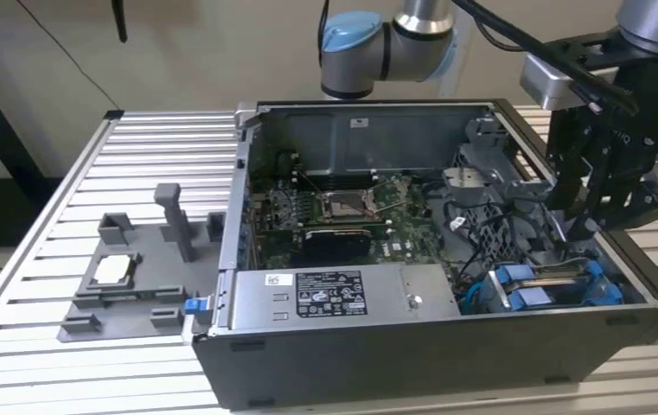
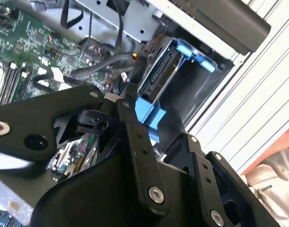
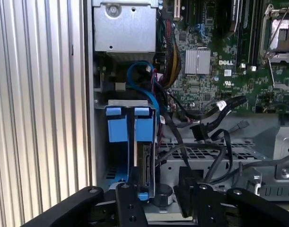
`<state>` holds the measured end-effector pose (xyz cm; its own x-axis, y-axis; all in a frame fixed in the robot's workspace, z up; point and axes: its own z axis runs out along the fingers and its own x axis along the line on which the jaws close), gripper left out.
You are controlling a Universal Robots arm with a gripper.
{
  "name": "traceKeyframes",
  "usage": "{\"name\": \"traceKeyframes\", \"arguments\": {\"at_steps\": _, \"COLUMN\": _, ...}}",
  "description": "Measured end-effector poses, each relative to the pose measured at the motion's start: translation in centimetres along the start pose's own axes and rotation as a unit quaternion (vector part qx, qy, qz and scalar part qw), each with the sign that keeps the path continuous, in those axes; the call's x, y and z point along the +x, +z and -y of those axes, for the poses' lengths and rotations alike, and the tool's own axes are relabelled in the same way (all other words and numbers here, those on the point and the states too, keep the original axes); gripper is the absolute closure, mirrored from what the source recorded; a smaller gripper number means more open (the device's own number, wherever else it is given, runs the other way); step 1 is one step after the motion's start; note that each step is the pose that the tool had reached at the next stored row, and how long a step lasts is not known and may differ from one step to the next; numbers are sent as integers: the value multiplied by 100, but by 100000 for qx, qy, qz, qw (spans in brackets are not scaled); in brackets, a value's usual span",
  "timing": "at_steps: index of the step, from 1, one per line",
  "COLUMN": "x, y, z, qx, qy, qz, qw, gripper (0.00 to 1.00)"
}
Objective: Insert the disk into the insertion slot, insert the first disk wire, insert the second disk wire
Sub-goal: 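Insert the disk into the insertion slot, then insert the first disk wire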
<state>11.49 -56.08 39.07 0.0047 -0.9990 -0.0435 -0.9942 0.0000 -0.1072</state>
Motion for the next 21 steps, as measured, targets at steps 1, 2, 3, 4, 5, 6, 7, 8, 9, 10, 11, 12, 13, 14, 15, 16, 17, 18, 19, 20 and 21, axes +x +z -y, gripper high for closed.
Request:
{"name": "traceKeyframes", "arguments": {"at_steps": 1, "x": -6, "y": 0, "z": 0, "qx": 487, "qy": -190, "qz": 39, "qw": 99999, "gripper": 53}}
{"name": "traceKeyframes", "arguments": {"at_steps": 2, "x": -9, "y": -1, "z": 0, "qx": 729, "qy": -420, "qz": 72, "qw": 99996, "gripper": 53}}
{"name": "traceKeyframes", "arguments": {"at_steps": 3, "x": -13, "y": -2, "z": 1, "qx": 913, "qy": -683, "qz": 105, "qw": 99993, "gripper": 53}}
{"name": "traceKeyframes", "arguments": {"at_steps": 4, "x": -16, "y": -2, "z": 1, "qx": 1136, "qy": -962, "qz": 142, "qw": 99989, "gripper": 53}}
{"name": "traceKeyframes", "arguments": {"at_steps": 5, "x": -20, "y": -1, "z": 0, "qx": 1548, "qy": -1290, "qz": 182, "qw": 99980, "gripper": 53}}
{"name": "traceKeyframes", "arguments": {"at_steps": 6, "x": -24, "y": -1, "z": 0, "qx": 1990, "qy": -1624, "qz": 210, "qw": 99967, "gripper": 53}}
{"name": "traceKeyframes", "arguments": {"at_steps": 7, "x": -27, "y": 2, "z": 0, "qx": 2427, "qy": -2036, "qz": 255, "qw": 99949, "gripper": 53}}
{"name": "traceKeyframes", "arguments": {"at_steps": 8, "x": -29, "y": 6, "z": 0, "qx": 2787, "qy": -2459, "qz": 312, "qw": 99930, "gripper": 53}}
{"name": "traceKeyframes", "arguments": {"at_steps": 9, "x": -31, "y": 8, "z": -1, "qx": 3224, "qy": -2905, "qz": 357, "qw": 99905, "gripper": 53}}
{"name": "traceKeyframes", "arguments": {"at_steps": 10, "x": -35, "y": 10, "z": -1, "qx": 3589, "qy": -3227, "qz": 381, "qw": 99883, "gripper": 53}}
{"name": "traceKeyframes", "arguments": {"at_steps": 11, "x": -38, "y": 13, "z": -1, "qx": 3830, "qy": -3478, "qz": 431, "qw": 99865, "gripper": 53}}
{"name": "traceKeyframes", "arguments": {"at_steps": 12, "x": -41, "y": 16, "z": -1, "qx": 3998, "qy": -3752, "qz": 502, "qw": 99848, "gripper": 53}}
{"name": "traceKeyframes", "arguments": {"at_steps": 13, "x": -46, "y": 17, "z": -1, "qx": 4136, "qy": -4025, "qz": 550, "qw": 99832, "gripper": 53}}
{"name": "traceKeyframes", "arguments": {"at_steps": 14, "x": -51, "y": 20, "z": -1, "qx": 4258, "qy": -4287, "qz": 591, "qw": 99816, "gripper": 53}}
{"name": "traceKeyframes", "arguments": {"at_steps": 15, "x": -57, "y": 24, "z": -2, "qx": 4358, "qy": -4578, "qz": 637, "qw": 99798, "gripper": 53}}
{"name": "traceKeyframes", "arguments": {"at_steps": 16, "x": -64, "y": 29, "z": -2, "qx": 4408, "qy": -4842, "qz": 685, "qw": 99783, "gripper": 53}}
{"name": "traceKeyframes", "arguments": {"at_steps": 17, "x": -70, "y": 29, "z": -2, "qx": 4409, "qy": -4887, "qz": 691, "qw": 99781, "gripper": 53}}
{"name": "traceKeyframes", "arguments": {"at_steps": 18, "x": -75, "y": 31, "z": -3, "qx": 4414, "qy": -4900, "qz": 693, "qw": 99780, "gripper": 53}}
{"name": "traceKeyframes", "arguments": {"at_steps": 19, "x": -80, "y": 32, "z": -3, "qx": 4441, "qy": -4914, "qz": 698, "qw": 99778, "gripper": 53}}
{"name": "traceKeyframes", "arguments": {"at_steps": 20, "x": -86, "y": 33, "z": -3, "qx": 4465, "qy": -4921, "qz": 695, "qw": 99777, "gripper": 53}}
{"name": "traceKeyframes", "arguments": {"at_steps": 21, "x": -91, "y": 34, "z": -3, "qx": 4483, "qy": -4925, "qz": 696, "qw": 99776, "gripper": 53}}
